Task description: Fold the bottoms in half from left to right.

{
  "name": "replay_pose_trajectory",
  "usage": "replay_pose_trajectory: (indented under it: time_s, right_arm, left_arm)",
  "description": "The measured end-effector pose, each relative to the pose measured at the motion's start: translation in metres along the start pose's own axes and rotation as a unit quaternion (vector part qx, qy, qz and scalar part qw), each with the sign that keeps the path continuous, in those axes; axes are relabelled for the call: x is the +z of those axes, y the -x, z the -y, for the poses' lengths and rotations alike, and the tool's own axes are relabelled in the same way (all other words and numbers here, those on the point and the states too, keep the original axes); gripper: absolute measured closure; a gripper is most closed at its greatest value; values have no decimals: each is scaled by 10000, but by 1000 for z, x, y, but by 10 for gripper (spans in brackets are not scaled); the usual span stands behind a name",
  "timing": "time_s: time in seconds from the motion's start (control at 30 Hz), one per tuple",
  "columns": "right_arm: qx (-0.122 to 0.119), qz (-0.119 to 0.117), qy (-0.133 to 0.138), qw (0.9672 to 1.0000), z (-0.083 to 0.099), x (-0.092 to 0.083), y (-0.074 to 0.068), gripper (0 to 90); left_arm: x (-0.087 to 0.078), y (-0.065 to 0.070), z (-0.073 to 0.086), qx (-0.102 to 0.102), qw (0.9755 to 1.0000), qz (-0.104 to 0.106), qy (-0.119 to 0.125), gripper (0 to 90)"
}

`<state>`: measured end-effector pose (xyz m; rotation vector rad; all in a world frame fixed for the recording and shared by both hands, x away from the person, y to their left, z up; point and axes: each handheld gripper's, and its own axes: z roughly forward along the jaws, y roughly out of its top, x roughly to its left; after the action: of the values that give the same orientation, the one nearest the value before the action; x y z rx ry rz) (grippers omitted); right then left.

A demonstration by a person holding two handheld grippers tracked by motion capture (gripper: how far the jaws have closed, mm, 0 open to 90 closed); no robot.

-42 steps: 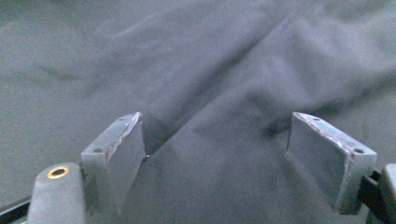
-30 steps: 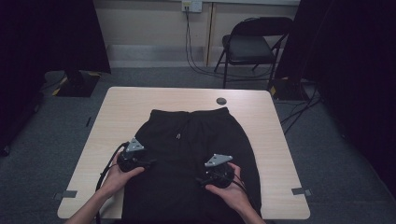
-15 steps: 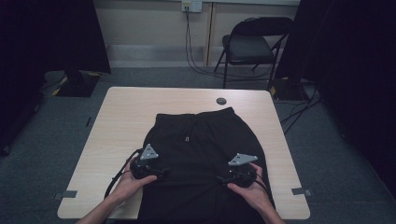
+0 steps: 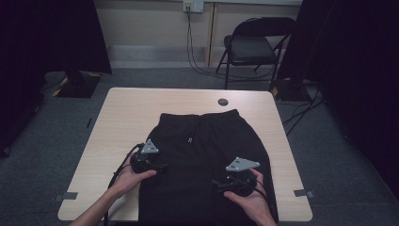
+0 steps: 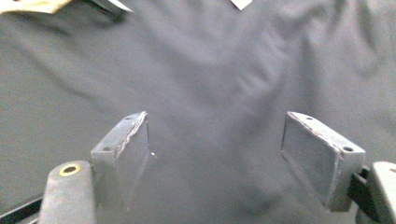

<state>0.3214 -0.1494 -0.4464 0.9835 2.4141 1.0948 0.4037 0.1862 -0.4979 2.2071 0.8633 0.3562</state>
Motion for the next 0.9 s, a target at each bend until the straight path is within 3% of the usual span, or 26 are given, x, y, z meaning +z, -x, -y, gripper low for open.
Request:
replay_pose_trajectory:
  time_s: [0.13,0.3,0.4,0.43,0.47,0.57,0.9]
  right_arm:
    - [-193,-286,145,9993,-22,10,-31,271]
    - [-492,-832,117,9952,-39,45,-72,312]
    - [-577,-1101,78,9922,-46,62,-90,330]
    - [-577,-1101,78,9922,-46,62,-90,330]
    - [-671,-1216,47,9903,-50,73,-101,340]
    - [-773,-1398,-39,9872,-54,89,-116,327]
    - [-981,-1516,-189,9834,-62,136,-145,272]
  left_arm:
    - [1,-1,1,37,10000,26,83,313]
    - [3,-1,1,3,9999,40,158,312]
    - [3,-2,1,18,9998,52,185,312]
    - [3,-2,1,18,9998,52,185,312]
    - [3,-2,1,31,9998,52,182,312]
    - [3,-2,1,31,9998,35,178,312]
    - [4,-2,1,6,9998,64,190,313]
